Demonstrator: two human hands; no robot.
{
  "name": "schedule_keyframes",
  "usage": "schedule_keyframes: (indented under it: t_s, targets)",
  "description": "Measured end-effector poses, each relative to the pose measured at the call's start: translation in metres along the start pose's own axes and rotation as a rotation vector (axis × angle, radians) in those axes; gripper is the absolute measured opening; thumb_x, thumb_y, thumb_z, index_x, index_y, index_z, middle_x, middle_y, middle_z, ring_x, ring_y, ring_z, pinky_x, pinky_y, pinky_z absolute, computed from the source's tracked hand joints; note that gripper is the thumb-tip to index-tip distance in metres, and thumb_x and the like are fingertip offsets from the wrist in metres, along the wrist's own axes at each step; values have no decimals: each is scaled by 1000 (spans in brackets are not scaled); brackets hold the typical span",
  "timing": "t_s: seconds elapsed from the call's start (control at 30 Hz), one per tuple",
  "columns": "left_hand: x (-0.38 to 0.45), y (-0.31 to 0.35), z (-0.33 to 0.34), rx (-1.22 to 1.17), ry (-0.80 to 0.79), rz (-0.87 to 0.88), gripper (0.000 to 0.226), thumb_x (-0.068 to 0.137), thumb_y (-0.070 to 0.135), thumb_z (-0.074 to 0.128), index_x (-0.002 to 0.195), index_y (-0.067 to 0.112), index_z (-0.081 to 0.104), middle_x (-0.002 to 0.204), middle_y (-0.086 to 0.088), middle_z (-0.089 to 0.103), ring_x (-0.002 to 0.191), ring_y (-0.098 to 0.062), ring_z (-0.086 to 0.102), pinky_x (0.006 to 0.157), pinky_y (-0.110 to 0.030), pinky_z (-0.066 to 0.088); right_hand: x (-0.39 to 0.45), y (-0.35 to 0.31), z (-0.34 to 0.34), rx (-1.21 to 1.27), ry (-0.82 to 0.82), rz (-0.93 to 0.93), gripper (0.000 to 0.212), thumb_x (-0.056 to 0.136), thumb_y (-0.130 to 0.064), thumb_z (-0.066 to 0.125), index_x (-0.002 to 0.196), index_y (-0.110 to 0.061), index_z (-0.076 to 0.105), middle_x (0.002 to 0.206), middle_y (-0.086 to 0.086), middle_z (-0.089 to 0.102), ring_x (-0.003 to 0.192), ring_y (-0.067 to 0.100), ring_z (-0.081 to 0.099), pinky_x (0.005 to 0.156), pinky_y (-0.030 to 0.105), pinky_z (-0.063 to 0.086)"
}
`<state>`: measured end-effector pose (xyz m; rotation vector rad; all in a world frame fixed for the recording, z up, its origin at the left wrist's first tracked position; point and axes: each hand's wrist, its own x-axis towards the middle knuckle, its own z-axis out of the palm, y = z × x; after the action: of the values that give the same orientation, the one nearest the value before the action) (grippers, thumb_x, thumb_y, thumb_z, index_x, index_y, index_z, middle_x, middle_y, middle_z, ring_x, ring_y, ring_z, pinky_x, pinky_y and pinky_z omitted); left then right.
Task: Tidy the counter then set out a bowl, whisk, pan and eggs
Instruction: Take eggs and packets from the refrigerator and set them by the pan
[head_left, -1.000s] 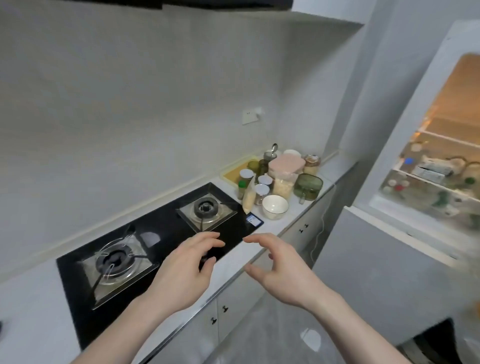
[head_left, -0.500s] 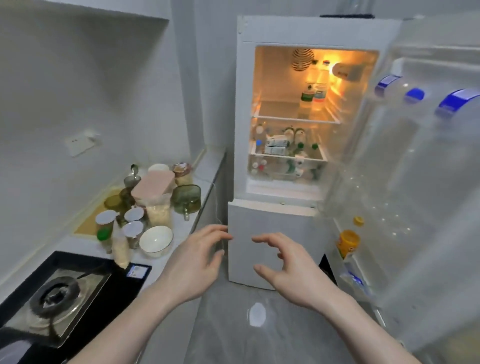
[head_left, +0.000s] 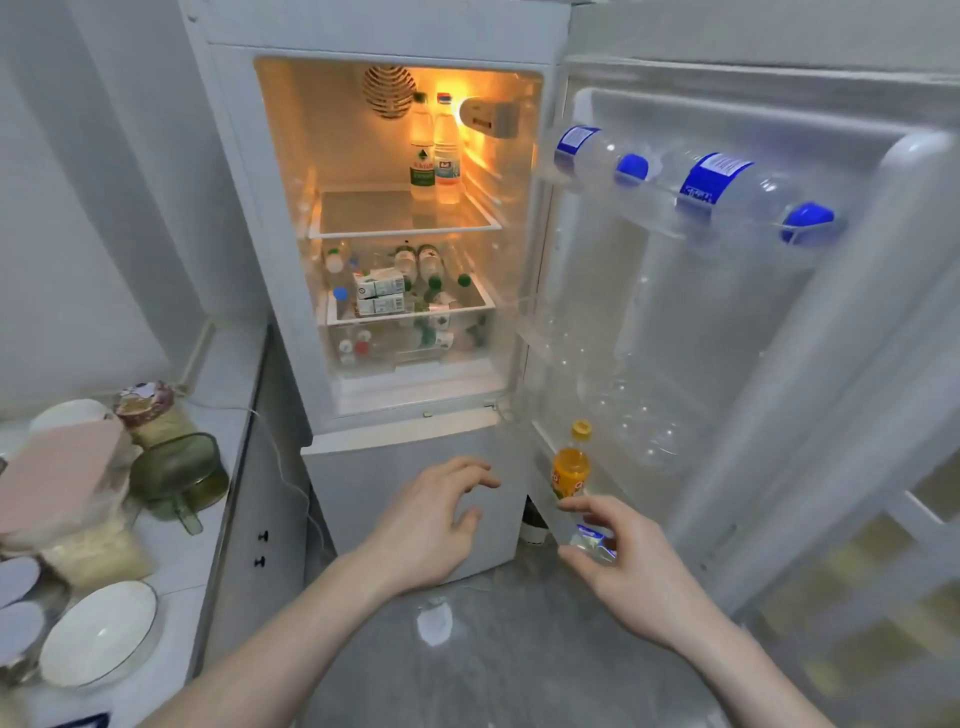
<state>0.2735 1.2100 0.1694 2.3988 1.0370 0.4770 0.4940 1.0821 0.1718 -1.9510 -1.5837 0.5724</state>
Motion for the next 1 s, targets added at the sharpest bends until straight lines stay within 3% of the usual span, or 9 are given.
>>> schedule_keyframes:
  t_s: [0.07,0.27,0.37,0.47,0.6,0.73,0.9,1.0]
  targets:
    - [16,0,15,-18,-33,-2,35,95,21,54,127,36,60,143,21,49,121,-5,53,101,-29,46,10,18,0,-51,-8,70,40,88,-27,73,126,-34,64,126,-20,62,117,2,57,91,5,35]
    - [55,16,78,16,-177,11,34,92,24,56,125,31,62,126,13,59,109,-13,59,91,-24,44,47,64,3,-221,-112,242,47,93,-20,64,140,-23,55,141,-3,57,133,16,51,104,19,36]
    - [80,27,114,57,-230,31,39,88,19,54,125,26,63,125,5,61,112,-22,56,95,-32,46,63,82,10,-253,-167,302,49,92,-19,62,141,-18,55,143,2,58,135,21,51,107,27,39]
    - [104,29,145,151,-293,59,41,84,14,53,123,21,64,123,-4,63,111,-29,53,96,-41,45,72,97,17,-298,-225,337,42,89,-16,59,131,-14,62,131,8,66,125,28,58,99,34,47]
    - [130,31,171,297,-355,93,25,84,14,56,106,17,67,112,-6,65,109,-31,56,86,-41,42,77,115,22,-350,-259,368,40,86,-15,56,125,-17,64,120,9,70,113,31,63,90,36,50]
    - [152,35,192,466,-456,102,10,85,17,63,95,17,67,103,-8,70,102,-31,65,86,-38,41,83,131,27,-357,-293,398,29,85,-19,53,110,-20,66,108,10,71,101,32,67,75,35,48]
    - [172,46,206,671,-566,40,23,86,21,70,108,16,68,113,-7,71,108,-27,66,93,-35,42,91,140,32,-389,-351,410,24,87,-25,49,102,-18,67,108,11,72,101,34,67,68,30,38]
    - [180,49,215,726,-589,18,23,89,16,64,112,16,68,116,-5,70,111,-26,65,89,-34,44,98,138,32,-439,-401,404,28,90,-28,50,109,-17,67,115,11,70,106,33,66,76,34,47]
